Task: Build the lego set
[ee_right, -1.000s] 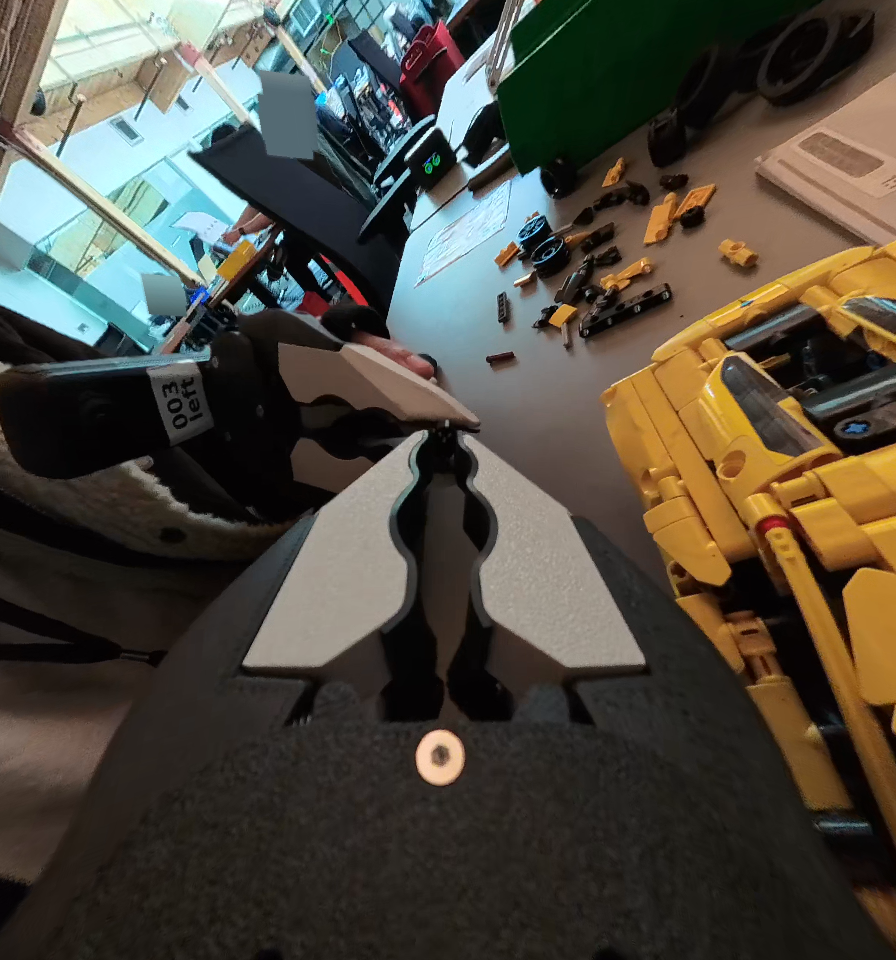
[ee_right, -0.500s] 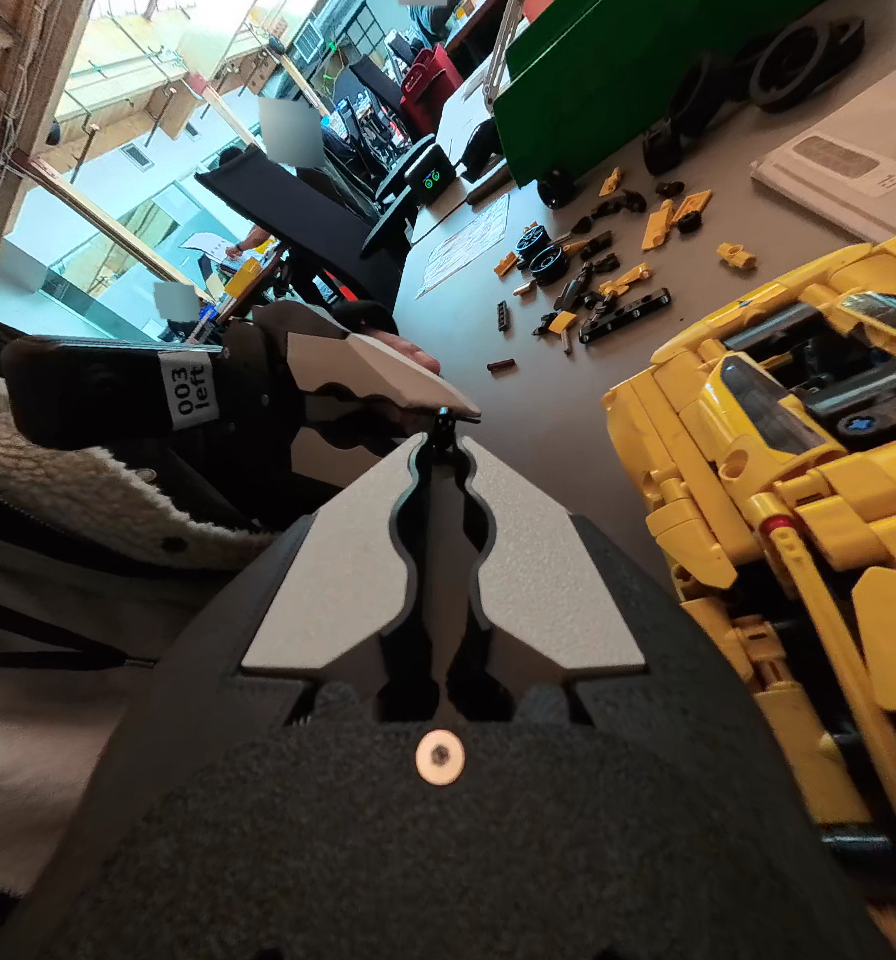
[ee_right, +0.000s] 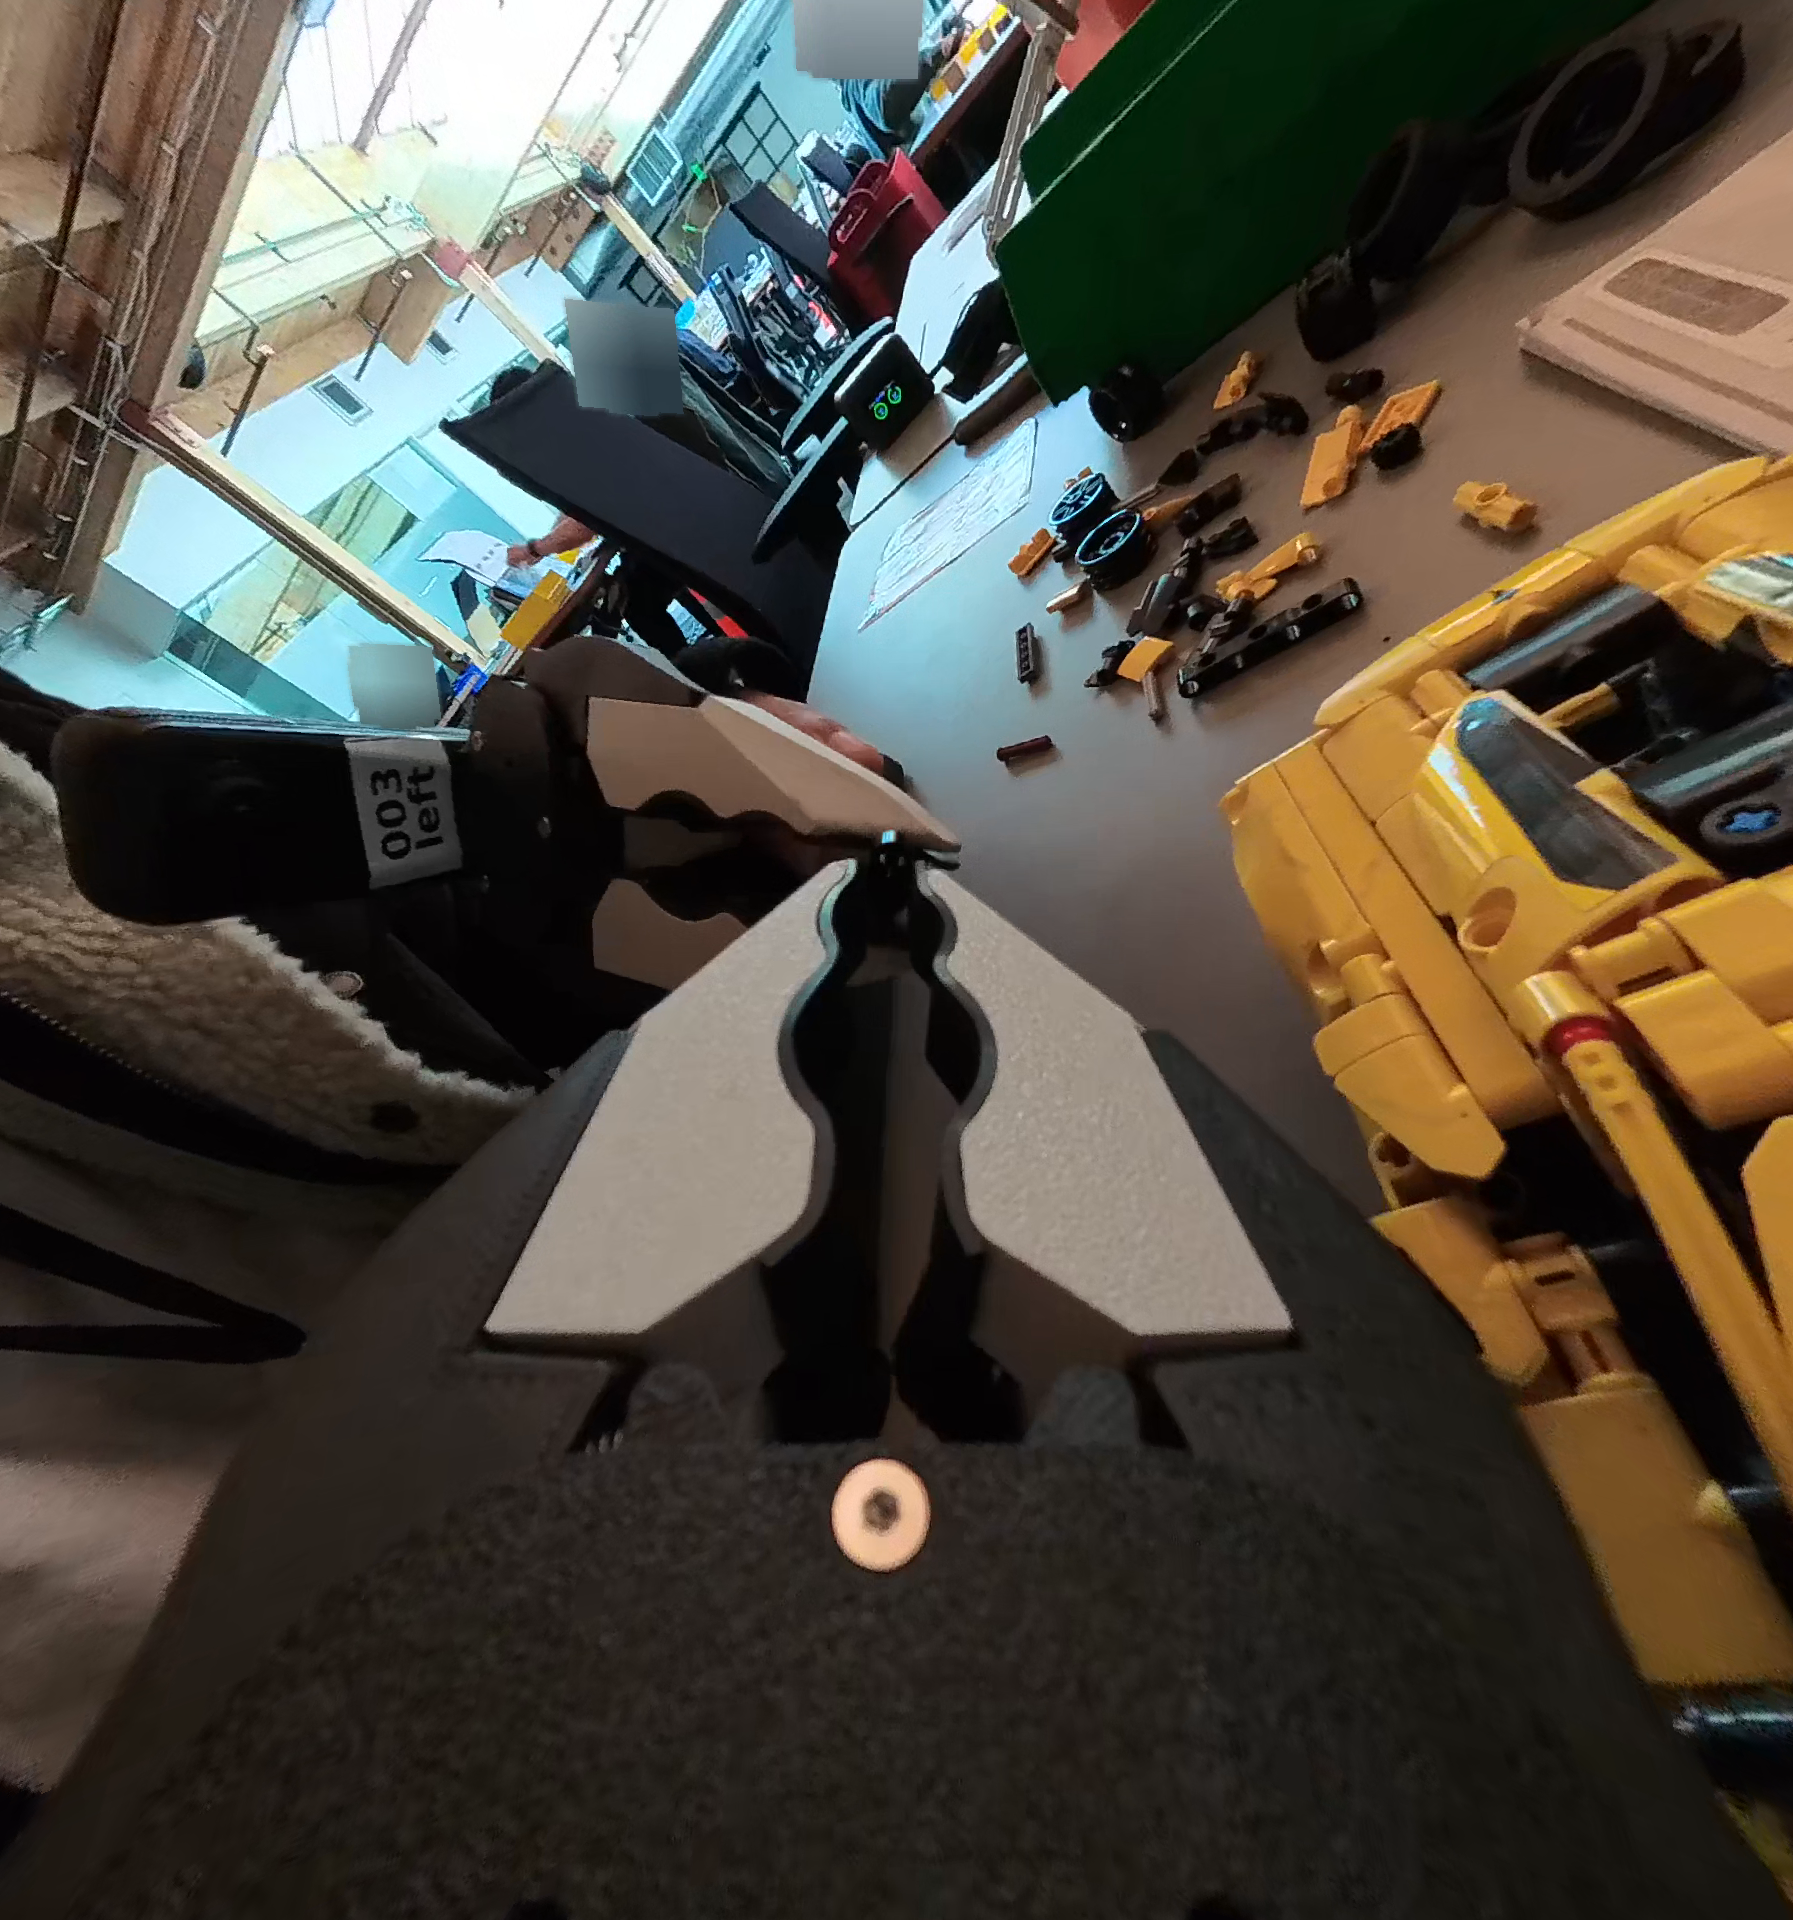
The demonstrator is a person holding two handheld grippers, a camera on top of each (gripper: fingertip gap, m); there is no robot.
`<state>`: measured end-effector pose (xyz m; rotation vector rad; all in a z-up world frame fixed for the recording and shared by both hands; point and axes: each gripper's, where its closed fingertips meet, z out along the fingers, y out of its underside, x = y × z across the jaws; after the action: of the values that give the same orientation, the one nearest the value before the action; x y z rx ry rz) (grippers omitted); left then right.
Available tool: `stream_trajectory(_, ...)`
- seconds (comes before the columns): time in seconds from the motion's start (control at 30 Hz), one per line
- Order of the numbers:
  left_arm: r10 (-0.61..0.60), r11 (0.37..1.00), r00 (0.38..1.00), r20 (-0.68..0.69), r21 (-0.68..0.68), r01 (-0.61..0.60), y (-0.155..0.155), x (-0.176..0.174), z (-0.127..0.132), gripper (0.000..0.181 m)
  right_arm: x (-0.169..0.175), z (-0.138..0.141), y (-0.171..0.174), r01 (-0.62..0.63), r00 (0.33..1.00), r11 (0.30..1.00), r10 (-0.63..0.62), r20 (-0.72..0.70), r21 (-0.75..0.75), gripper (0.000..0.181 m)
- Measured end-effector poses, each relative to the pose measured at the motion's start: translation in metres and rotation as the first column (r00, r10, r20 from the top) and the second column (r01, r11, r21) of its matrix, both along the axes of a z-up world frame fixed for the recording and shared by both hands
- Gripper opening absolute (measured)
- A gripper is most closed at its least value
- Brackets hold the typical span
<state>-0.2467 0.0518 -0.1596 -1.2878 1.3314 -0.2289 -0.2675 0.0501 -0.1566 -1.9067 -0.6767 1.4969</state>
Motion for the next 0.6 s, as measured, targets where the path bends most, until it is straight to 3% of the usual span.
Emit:
stream_trajectory(0.27,-0.003,0.999,1.000,0.018,-0.041,0.004,0.004,0.001,-0.001,0.013,0.000,0.001,0.004,0.013,1.000,0.999,-0.013,-0.023,-0.042,0.006)
stream_trajectory(0.33,0.025,0.997,0.999,0.049,-0.079,-0.021,0.011,-0.002,0.002,0.013,0.004,0.002,0.006,0.025,0.999,0.999,-0.027,0.045,0.040,0.009)
stream_trajectory(0.37,0.053,0.995,0.997,0.050,-0.089,-0.048,0.016,-0.006,0.001,0.013,0.009,0.004,0.012,0.062,0.993,0.990,-0.074,0.089,0.123,0.018)
stream_trajectory(0.43,0.084,0.991,0.995,0.049,-0.104,-0.078,0.022,-0.009,-0.001,0.013,0.018,0.011,0.019,0.120,0.978,0.955,-0.161,0.134,0.270,0.018)
stream_trajectory(0.6,0.061,0.991,0.997,0.053,-0.120,-0.054,0.018,-0.005,-0.002,0.013,0.004,0.004,0.011,0.072,0.992,0.989,-0.085,0.097,0.130,0.021)
